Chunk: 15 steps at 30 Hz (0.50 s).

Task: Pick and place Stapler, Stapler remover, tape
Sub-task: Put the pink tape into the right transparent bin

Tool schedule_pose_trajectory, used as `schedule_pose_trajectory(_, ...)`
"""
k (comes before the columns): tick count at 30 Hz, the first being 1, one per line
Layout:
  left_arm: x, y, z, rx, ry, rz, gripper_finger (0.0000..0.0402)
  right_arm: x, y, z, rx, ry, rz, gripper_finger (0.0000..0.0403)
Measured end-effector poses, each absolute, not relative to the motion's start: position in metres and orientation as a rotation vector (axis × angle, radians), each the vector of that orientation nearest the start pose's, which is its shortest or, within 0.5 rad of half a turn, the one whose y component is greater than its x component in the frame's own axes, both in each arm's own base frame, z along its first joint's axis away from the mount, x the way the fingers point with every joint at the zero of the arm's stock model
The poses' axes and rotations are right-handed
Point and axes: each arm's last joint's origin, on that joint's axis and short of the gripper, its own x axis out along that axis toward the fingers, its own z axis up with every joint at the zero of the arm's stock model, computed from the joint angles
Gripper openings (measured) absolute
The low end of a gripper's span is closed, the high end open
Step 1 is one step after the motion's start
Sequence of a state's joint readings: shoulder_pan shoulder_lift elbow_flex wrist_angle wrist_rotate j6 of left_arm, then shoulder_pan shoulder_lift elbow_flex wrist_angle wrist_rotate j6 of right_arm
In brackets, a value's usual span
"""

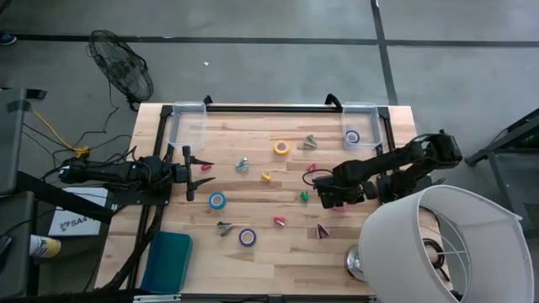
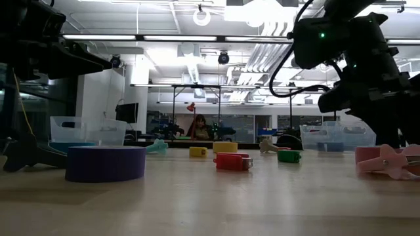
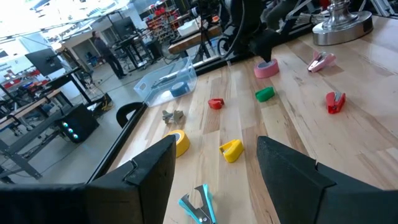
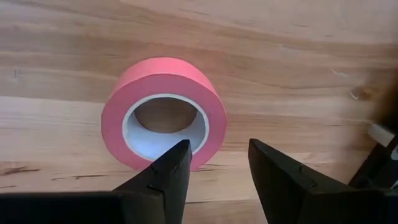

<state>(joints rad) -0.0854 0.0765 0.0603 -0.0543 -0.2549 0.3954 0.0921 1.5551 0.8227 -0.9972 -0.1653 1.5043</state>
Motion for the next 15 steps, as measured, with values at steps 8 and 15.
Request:
schedule_pose_trajectory(8, 0.0985, -0.0011, 0.1729, 0.406, 0.102, 0.153, 0.0221, 0.2212, 0.0245, 0.1547, 1.133, 1.48, -1.134, 0.0156)
schedule_pose_trajectory(15, 0.0985, -0.0011, 0.1729, 0.407, 0.102, 0.153, 0.0221, 0.2142, 0.0229, 0.1476, 1.098, 1.484, -1.172, 0.0156)
